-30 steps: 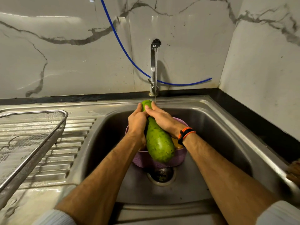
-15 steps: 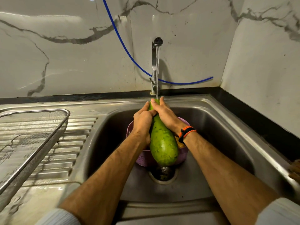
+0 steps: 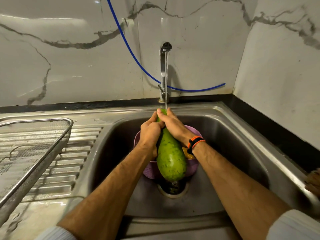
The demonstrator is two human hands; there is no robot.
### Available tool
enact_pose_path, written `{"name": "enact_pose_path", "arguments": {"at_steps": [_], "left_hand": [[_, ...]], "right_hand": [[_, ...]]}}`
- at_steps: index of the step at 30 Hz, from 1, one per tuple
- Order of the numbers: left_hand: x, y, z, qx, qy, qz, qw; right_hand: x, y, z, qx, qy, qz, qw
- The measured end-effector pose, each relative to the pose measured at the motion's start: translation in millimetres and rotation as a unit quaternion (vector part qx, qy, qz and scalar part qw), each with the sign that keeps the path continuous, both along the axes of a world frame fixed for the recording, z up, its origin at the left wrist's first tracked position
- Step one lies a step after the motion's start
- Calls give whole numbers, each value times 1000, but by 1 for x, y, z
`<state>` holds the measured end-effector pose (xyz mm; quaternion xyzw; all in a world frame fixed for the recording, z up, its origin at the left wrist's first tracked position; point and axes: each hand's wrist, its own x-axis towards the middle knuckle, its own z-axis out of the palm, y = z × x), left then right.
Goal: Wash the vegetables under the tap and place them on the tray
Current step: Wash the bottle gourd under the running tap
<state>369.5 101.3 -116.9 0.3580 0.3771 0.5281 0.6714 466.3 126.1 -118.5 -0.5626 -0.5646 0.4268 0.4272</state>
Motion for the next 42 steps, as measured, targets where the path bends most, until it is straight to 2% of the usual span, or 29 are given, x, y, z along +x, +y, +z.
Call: {"name": "enact_pose_path", "arguments": {"at_steps": [2,6,12,15,21,26,28,31,33,37,42], "left_hand": [[3,-1,1,0,0,-12,1000],[1,5,6,8,-1,27,1000],[2,-3,7,5,5,-1,1000],[1,1,9,8,1,24,1000],[-12,10,8,-21,40,15,999],[-16,13,1,-27,61,29,997],[-13,11,1,-19,64,4,998],[-9,3,10,-42,23,-66,997],[-8,4,10,-45,4,-69,997],[-6,-1,13,-32,25,-56,998],[-8,2,15,-11,38,-29,999]], "right_hand": [[2,1,1,-2,-2,-21,1000],[-2,-6,0,18,-5,10,1000],[-2,-4,4,1,1,-15,1000],[-5,-9,2,7,5,15,1000],[-3,-10,1,-12,71,3,997],[10,-13,7,3,195,-30,980],[9,-15,11,10,246,-40,968],[4,-13,11,-2,301,-49,952],[2,-14,14,-1,290,-52,956],[7,-17,20,37,197,-39,979],[4,-17,15,13,149,-7,989]]}}
